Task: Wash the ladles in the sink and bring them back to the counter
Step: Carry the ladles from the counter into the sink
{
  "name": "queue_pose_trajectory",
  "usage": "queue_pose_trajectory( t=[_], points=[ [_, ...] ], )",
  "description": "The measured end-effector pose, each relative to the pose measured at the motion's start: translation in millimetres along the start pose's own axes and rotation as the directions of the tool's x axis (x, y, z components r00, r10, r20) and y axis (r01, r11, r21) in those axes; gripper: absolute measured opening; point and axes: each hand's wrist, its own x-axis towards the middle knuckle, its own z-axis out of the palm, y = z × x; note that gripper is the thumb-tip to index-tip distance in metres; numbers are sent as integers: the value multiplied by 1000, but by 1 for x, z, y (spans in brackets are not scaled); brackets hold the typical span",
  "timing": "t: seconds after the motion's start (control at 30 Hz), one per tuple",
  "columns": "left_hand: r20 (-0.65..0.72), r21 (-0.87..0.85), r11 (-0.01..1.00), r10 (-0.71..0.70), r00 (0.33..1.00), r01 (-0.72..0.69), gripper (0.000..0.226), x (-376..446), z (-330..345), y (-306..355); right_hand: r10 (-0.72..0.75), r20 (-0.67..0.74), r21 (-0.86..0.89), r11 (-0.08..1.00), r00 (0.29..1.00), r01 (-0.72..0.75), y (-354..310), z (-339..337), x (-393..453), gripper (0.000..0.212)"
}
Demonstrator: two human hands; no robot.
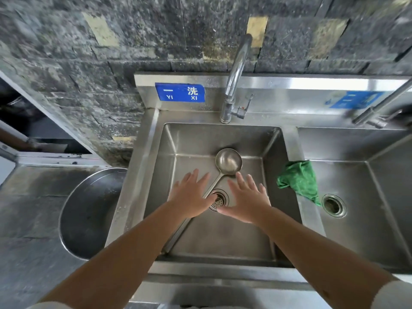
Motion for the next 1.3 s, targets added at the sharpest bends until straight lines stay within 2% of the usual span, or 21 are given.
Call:
queue_pose_trajectory(
  t=[0.13,0.33,0.5,0.6,0.77,0.83,0.93,1.13,1.3],
  points=[
    [-49,96,995,-10,999,15,81,-37,-8,9,-40,-49,-65,997,998,37,3,-12,-30,110],
    [-109,118,990,-57,992,70,86,-70,-11,19,-95,-76,-150,985,993,83,5,-18,-54,112],
    [-155,70,988,-124,980,136,84,-96,-12,19,-158,-84,-193,971,984,139,-1,-20,-62,98],
    [-188,51,982,-171,967,183,78,-118,-16,9,-245,-141,-216,953,959,211,-15,-26,-63,87],
    [-257,-15,961,-271,928,276,71,-174,-25,-16,-371,-151,-257,910,916,326,-59,-23,-71,79],
    [-265,-54,949,-314,912,311,71,-196,-25,-26,-371,-135,-290,901,919,322,-77,-21,-77,78],
    [-310,-96,921,-389,868,378,70,-245,-16,-52,-430,-104,-353,859,897,371,-123,-15,-95,77],
    [-366,-179,810,-581,727,558,73,-383,13,-94,-600,-25,-416,734,800,537,-235,24,-160,77],
    [-366,-253,687,-719,590,681,72,-516,57,-117,-736,70,-424,588,673,688,-328,75,-235,77]
  ],
)
